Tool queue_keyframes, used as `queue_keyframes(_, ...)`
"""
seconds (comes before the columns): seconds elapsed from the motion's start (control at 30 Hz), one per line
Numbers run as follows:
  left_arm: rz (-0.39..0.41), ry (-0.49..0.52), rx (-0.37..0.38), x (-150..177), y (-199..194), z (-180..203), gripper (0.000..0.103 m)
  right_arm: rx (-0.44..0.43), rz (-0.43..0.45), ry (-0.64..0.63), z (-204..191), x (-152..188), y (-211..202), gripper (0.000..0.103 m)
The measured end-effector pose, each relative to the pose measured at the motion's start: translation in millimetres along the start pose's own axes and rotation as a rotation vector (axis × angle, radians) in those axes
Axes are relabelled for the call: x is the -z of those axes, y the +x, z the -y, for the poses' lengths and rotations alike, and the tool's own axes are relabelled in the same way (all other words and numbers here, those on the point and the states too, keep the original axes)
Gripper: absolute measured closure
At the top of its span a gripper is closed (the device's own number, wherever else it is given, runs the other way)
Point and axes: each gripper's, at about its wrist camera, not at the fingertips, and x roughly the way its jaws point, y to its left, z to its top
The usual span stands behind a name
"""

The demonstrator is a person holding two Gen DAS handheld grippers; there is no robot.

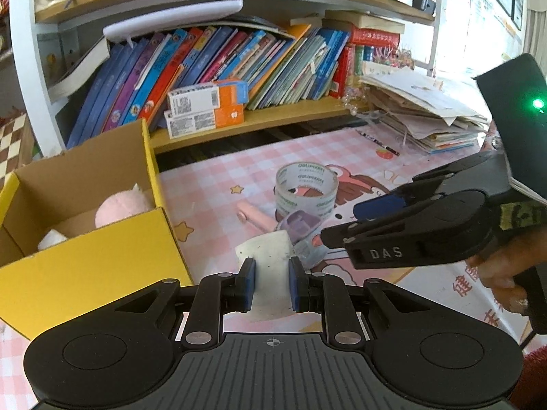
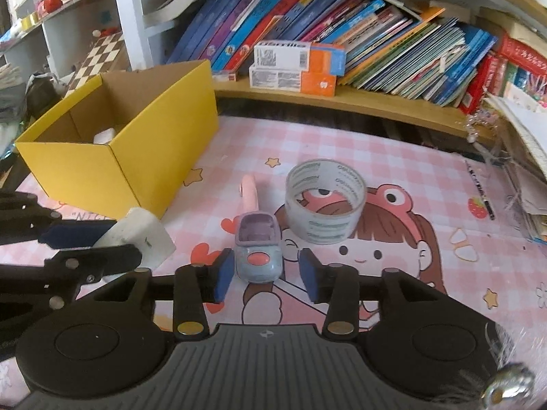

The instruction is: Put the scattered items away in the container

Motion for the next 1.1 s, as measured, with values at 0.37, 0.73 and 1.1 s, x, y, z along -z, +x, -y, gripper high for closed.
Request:
queue_keyframes(0.37, -0.053, -0.019, -0.002, 3.2, 16.5, -5.2, 0.084, -0.031, -0.057, -0.018, 0.9, -9.9, 39.4, 0.056)
queue_keyframes(0.73, -0.073, -0.028, -0.005, 4.0, 21.4, -8.0, 0.084, -0.039, -0.079, -0.028, -0.9, -13.2, 55.0, 0.062)
queue_keyframes(1.1, -0.053, -0.022, -0.001, 2.4, 15.9, -7.4, 0.084, -0.035, -0.075, -0.036, -2.3, -11.7, 47.1, 0.067)
